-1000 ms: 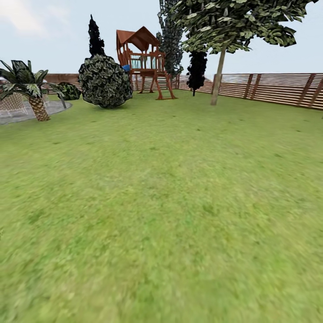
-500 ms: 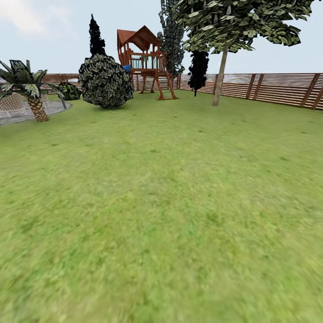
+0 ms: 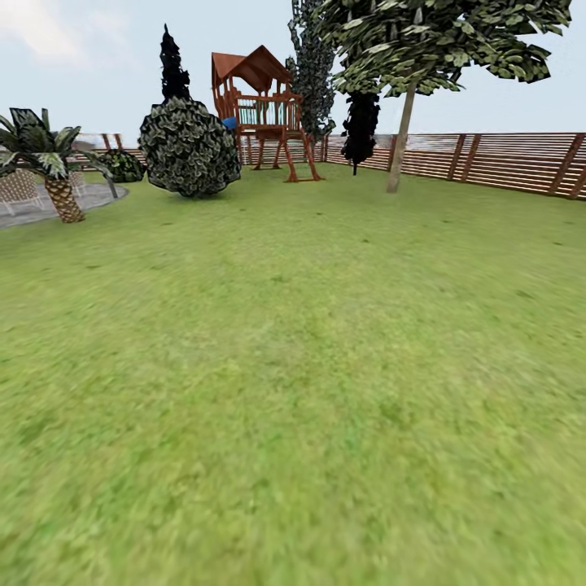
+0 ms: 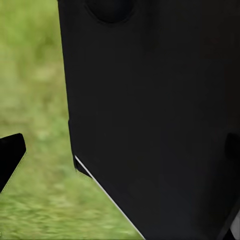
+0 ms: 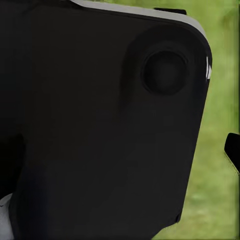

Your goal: Take the three Easter eggs out of the wicker basket on the lawn in the garden, then place them on the lawn next to a single tree (choose any tree) so that all three eggs are next to the same tree and none are left in the basket.

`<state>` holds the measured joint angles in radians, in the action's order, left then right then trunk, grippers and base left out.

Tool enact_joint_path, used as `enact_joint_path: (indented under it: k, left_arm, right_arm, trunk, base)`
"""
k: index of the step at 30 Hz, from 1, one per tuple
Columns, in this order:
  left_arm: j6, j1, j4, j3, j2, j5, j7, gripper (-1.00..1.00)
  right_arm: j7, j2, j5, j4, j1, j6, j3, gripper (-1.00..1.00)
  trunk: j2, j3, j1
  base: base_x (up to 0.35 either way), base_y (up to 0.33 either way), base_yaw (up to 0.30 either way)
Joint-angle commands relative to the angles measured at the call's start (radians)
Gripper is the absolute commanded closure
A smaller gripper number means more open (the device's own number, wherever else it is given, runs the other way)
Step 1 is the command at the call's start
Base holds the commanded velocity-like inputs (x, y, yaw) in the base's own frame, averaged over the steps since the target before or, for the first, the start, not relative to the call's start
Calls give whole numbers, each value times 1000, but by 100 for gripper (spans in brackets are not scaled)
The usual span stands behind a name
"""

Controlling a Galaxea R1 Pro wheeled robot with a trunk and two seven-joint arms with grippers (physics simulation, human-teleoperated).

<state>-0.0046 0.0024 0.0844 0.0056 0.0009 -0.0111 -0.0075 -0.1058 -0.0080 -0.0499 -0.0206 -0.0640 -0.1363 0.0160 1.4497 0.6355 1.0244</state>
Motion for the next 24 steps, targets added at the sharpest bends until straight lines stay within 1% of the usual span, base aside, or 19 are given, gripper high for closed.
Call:
enact_joint_path:
  k: [1,24]
  left_arm:
    - [0,0,1,1,0,-1,0,-100]
    - [-2,0,6,3,1,-1,1,-100]
  right_arm:
    - [-2,0,-5,1,0,-3,1,-100]
    - [-2,0,-5,1,0,-3,1,-100]
  trunk:
    - [0,1,1]
    - [0,1,1]
  base:
    - [318,0,0]
    - [318,0,0]
